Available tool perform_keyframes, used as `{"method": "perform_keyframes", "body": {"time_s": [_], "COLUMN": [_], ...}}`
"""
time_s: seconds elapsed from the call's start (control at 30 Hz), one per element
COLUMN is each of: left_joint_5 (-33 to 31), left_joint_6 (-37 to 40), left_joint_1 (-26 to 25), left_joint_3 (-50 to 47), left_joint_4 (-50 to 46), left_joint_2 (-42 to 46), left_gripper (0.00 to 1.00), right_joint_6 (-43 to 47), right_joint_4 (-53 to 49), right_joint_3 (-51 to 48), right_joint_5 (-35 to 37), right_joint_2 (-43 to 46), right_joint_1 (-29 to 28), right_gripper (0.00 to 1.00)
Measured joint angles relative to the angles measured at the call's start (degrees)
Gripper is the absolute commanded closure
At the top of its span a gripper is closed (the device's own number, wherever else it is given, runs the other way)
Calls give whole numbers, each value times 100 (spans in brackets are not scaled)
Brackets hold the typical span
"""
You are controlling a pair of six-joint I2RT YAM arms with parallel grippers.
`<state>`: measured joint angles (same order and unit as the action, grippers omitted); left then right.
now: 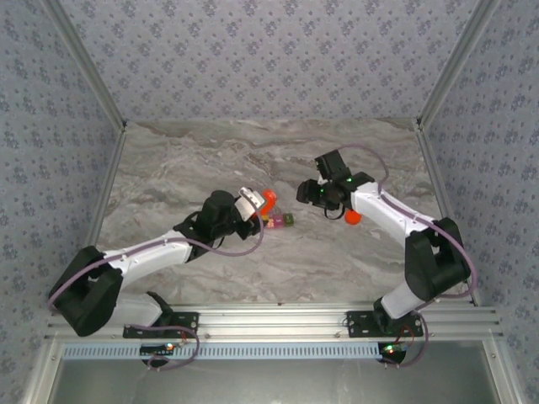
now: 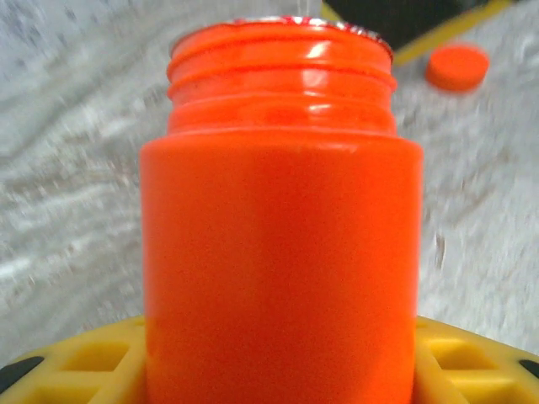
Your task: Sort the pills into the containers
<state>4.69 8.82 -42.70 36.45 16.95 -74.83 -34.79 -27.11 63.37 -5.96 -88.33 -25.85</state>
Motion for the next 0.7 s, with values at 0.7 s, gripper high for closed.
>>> {"method": "perform_keyframes", "body": {"time_s": [0.7], "left_joint_5": [39], "left_joint_6": [-629], "left_joint_1": [22], "left_joint_3": [614], "left_joint_4": [2435], "left_joint_2": [688], "left_gripper": [100], "right_joint_6": [1019], "right_joint_4": [-1729], "right_joint_3": [387], "right_joint_5": [728], "right_joint_2": [-256], "right_joint_1": [1849], "right_gripper": [14]}}
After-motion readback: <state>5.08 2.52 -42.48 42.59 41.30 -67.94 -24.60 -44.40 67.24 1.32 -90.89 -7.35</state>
